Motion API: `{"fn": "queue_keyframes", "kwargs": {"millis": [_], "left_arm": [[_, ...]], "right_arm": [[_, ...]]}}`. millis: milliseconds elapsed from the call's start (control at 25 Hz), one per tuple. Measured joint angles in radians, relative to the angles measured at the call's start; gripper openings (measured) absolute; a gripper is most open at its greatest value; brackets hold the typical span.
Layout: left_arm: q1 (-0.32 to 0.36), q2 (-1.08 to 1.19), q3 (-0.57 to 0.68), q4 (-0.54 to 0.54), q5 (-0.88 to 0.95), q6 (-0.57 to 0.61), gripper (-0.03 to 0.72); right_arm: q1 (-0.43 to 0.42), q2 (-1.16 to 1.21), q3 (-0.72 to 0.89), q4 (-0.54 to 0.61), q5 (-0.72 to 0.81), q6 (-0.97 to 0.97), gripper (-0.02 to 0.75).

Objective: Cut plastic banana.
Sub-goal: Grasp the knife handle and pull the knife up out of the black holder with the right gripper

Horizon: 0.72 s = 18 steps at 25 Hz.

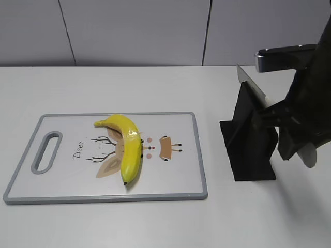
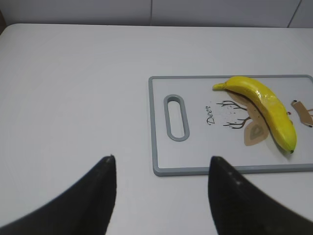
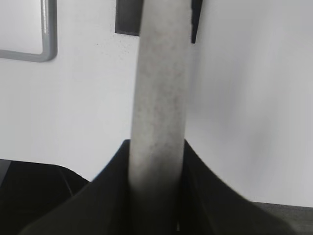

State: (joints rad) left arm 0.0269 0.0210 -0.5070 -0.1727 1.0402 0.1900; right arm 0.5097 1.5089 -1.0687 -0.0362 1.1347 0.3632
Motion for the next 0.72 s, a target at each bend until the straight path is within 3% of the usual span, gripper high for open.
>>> {"fn": "queue_keyframes", "kwargs": {"millis": [360, 720], "left_arm": [[0.0, 0.0, 0.0, 0.0, 0.0, 0.0, 0.571], [0.0, 0.0, 0.0, 0.0, 0.0, 0.0, 0.571]], "right_arm": [[0.0, -0.105, -0.015, -0.003, -0.004, -0.013, 0.171], [0.001, -0.143, -0.132, -0.023, 0.023, -0.024, 0.163]]}}
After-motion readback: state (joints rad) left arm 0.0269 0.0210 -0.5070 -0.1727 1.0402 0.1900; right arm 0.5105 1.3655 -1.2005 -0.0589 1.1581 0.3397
